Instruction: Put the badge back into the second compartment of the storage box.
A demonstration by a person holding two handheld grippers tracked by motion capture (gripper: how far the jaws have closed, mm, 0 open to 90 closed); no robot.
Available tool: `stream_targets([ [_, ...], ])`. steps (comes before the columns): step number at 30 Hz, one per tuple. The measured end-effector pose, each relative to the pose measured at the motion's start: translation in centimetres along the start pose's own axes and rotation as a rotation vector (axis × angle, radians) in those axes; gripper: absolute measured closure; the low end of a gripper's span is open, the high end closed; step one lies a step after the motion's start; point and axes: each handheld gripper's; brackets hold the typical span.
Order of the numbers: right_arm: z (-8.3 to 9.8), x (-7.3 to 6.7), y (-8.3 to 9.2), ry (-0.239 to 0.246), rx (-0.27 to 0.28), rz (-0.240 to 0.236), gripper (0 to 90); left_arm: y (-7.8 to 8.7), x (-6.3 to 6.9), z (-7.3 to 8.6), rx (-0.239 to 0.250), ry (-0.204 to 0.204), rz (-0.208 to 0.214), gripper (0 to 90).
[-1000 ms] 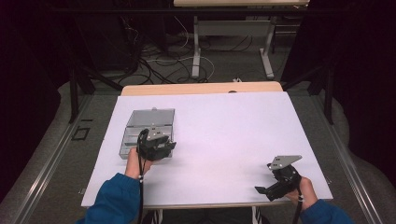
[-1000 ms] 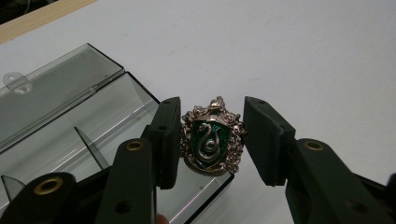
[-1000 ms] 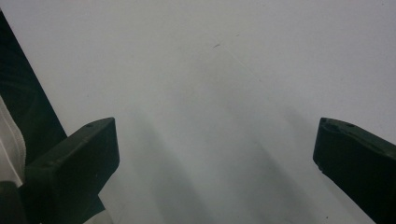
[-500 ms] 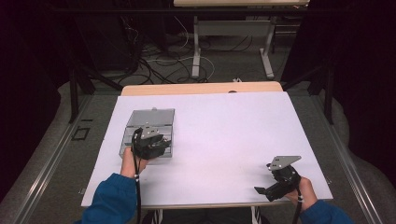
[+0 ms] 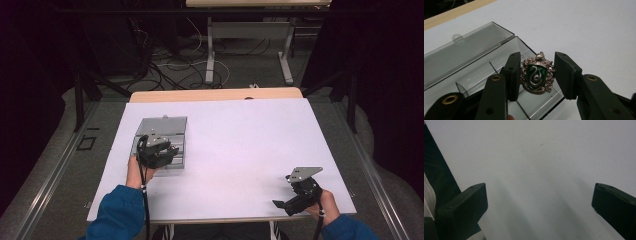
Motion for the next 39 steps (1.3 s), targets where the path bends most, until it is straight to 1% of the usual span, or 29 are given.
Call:
stream_targets([
  [1, 0.0, 0.1, -0.1, 0.004, 0.005, 0.001, 0.2, 0.1, -0.1, 0.0, -0.008, 0.002, -0.002, 58.7],
  [2, 0.0, 0.1, -0.1, -0.003, 0.005, 0.004, 0.1, 0.1, -0.2, 0.0, -0.003, 0.002, -0.003, 58.6],
  [4, 0.0, 0.1, -0.1, 0.005, 0.006, 0.005, 0.2, 0.2, -0.4, 0.0, 0.004, 0.009, -0.002, 58.6],
  [5, 0.0, 0.1, -0.1, -0.003, 0.003, 0.001, 0.2, 0.3, -0.4, 0.0, 0.0, 0.015, -0.005, 58.6],
  [6, 0.0, 0.1, 0.0, 0.002, -0.008, -0.01, 0.1, 0.2, -0.6, 0.0, 0.007, 0.013, -0.007, 58.7],
  [7, 0.0, 0.1, -0.1, -0.001, -0.001, -0.002, 0.2, 0.3, -0.7, 0.0, 0.007, 0.017, -0.01, 58.7],
  [8, 0.0, 0.1, 0.0, 0.001, -0.016, -0.01, 0.2, 0.3, -0.8, 0.0, 0.005, 0.019, -0.006, 58.6],
  [9, 0.0, 0.2, 0.0, 0.008, -0.012, -0.005, 0.2, 0.4, -0.9, 0.1, 0.005, 0.016, -0.011, 58.6],
  [11, 0.1, 0.1, 0.0, 0.003, 0.002, 0.0, 0.2, 0.4, -1.0, 0.1, 0.008, 0.024, -0.012, 58.6],
  [13, 0.1, 0.1, 0.0, 0.0, -0.001, 0.006, 0.2, 0.6, -1.2, 0.1, 0.009, 0.03, -0.014, 58.7],
  [14, 0.0, 0.1, 0.0, 0.006, -0.014, -0.006, 0.2, 0.6, -1.2, 0.1, 0.006, 0.034, -0.013, 58.6],
  [16, 0.1, 0.1, 0.0, 0.009, -0.014, -0.007, 0.2, 0.7, -1.4, 0.2, 0.015, 0.041, -0.019, 58.6],
  [17, 0.1, 0.1, 0.0, 0.008, -0.014, -0.008, 0.2, 0.8, -1.6, 0.3, 0.008, 0.042, -0.016, 58.6],
  [19, 0.0, 0.1, 0.0, 0.0, -0.013, -0.007, 0.2, 0.8, -1.9, 0.4, 0.013, 0.056, -0.021, 58.7],
  [20, 0.0, 0.1, 0.0, 0.006, -0.016, -0.01, 0.2, 0.9, -2.0, 0.5, 0.005, 0.057, -0.023, 58.6],
  [21, 0.0, 0.1, 0.0, 0.006, -0.016, -0.008, 0.2, 0.9, -2.2, 0.5, 0.004, 0.068, -0.021, 58.6],
  [22, 0.0, 0.1, 0.0, 0.007, -0.017, -0.01, 0.3, 0.9, -2.3, 0.6, -0.005, 0.067, -0.023, 58.6],
  [23, 0.1, 0.1, 0.0, 0.0, -0.018, -0.012, 0.2, 0.9, -2.5, 0.6, 0.0, 0.071, -0.026, 58.6],
  [24, 0.1, 0.1, 0.0, 0.007, -0.016, -0.01, 0.3, 0.9, -2.5, 0.7, -0.006, 0.081, -0.023, 58.6],
  [25, 0.1, 0.1, 0.0, 0.005, -0.015, -0.011, 0.3, 0.9, -2.7, 0.8, -0.005, 0.077, -0.028, 58.6],
  [26, 0.0, 0.1, 0.0, 0.004, -0.018, -0.006, 0.3, 0.8, -2.8, 0.9, -0.005, 0.09, -0.022, 58.6],
  [28, 0.1, 0.2, 0.0, 0.006, -0.017, -0.018, 0.3, 0.7, -3.1, 1.0, -0.014, 0.092, -0.031, 58.6],
  [30, 0.1, 0.1, -0.1, -0.004, 0.0, -0.009, 0.3, 0.7, -3.3, 1.1, -0.025, 0.1, -0.026, 58.6],
  [31, 0.1, 0.2, 0.0, -0.002, -0.01, -0.011, 0.3, 0.6, -3.3, 1.1, -0.026, 0.104, -0.027, 58.6],
  [32, 0.1, 0.2, 0.0, -0.002, -0.008, -0.011, 0.3, 0.6, -3.4, 1.2, -0.03, 0.099, -0.026, 58.6],
  [34, 0.1, 0.2, -0.1, -0.003, 0.002, -0.009, 0.4, 0.6, -3.3, 1.3, -0.028, 0.105, -0.03, 58.6],
  [37, 0.1, 0.1, 0.0, -0.001, -0.018, -0.016, 0.5, 0.6, -3.4, 1.7, -0.035, 0.105, -0.035, 58.6],
  [38, 0.1, 0.1, 0.0, 0.002, -0.017, -0.015, 0.5, 0.6, -3.4, 1.8, -0.039, 0.105, -0.037, 58.6],
  [39, 0.1, 0.1, 0.0, -0.005, -0.015, -0.01, 0.5, 0.6, -3.5, 1.9, -0.044, 0.11, -0.037, 58.6],
])
Point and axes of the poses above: each handheld gripper's, and its own axes: y roughly backward along the jaws, z roughly out of its underside, x roughly to its right, and after that the axes turned 9 degrees about -x, right-handed
